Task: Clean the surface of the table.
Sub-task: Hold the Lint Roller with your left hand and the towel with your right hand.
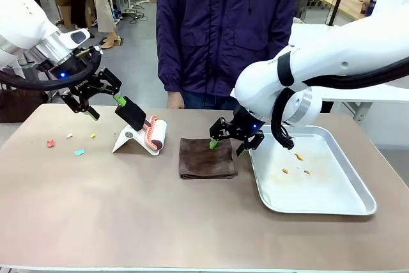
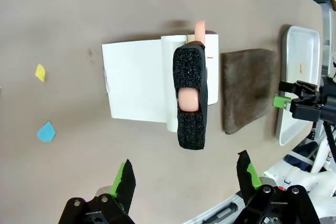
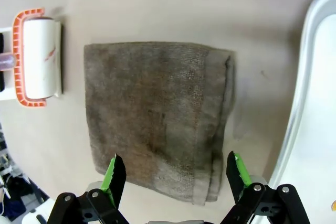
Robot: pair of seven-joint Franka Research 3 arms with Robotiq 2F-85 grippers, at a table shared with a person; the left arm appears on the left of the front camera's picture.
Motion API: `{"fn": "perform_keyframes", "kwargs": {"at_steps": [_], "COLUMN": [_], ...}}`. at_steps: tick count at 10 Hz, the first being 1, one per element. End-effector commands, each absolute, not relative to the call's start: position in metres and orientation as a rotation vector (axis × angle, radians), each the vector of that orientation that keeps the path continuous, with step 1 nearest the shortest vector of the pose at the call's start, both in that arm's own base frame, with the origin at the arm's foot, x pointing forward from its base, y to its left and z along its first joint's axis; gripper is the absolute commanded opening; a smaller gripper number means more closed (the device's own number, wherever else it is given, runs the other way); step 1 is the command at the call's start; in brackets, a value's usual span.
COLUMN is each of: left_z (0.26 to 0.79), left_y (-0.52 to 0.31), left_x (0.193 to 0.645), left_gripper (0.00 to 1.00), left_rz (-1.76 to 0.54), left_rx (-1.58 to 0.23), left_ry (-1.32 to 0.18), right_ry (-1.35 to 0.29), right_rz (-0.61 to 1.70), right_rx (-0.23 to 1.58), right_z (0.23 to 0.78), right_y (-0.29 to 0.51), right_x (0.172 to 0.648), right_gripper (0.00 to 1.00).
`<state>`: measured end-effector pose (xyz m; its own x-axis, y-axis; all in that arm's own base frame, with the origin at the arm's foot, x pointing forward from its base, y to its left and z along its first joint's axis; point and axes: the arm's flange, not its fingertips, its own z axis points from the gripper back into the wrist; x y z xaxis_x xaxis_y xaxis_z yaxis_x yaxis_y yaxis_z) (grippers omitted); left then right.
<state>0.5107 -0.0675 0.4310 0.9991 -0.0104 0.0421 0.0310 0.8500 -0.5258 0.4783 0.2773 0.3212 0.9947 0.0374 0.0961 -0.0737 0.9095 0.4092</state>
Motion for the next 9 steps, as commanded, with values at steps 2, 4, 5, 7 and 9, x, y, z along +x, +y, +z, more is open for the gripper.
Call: {"fn": "perform_keyframes", "kwargs": {"at_steps": [2, 4, 5, 7, 9], "left_z": [0.431, 0.432, 0.431, 0.424, 0.415], "left_y": [-0.068, -0.069, -0.072, -0.079, -0.083], "left_x": [0.511, 0.523, 0.528, 0.537, 0.547], "left_gripper": [1.0, 1.0, 1.0, 1.0, 1.0], "left_rz": [-0.022, 0.021, 0.034, 0.048, 0.041], "left_rx": [-0.554, -0.6, -0.625, -0.663, -0.655], "left_ry": [-0.038, -0.045, -0.061, -0.084, -0.119], "right_ry": [-0.083, -0.12, -0.098, -0.099, -0.099], "right_rz": [0.032, 0.05, 0.072, 0.076, 0.082], "right_rx": [0.321, 0.3, 0.299, 0.306, 0.278], "right_z": [0.319, 0.319, 0.316, 0.314, 0.311], "right_y": [0.283, 0.288, 0.291, 0.294, 0.297], "right_x": [0.485, 0.494, 0.498, 0.501, 0.509], "right_gripper": [1.0, 1.0, 1.0, 1.0, 1.0]}}
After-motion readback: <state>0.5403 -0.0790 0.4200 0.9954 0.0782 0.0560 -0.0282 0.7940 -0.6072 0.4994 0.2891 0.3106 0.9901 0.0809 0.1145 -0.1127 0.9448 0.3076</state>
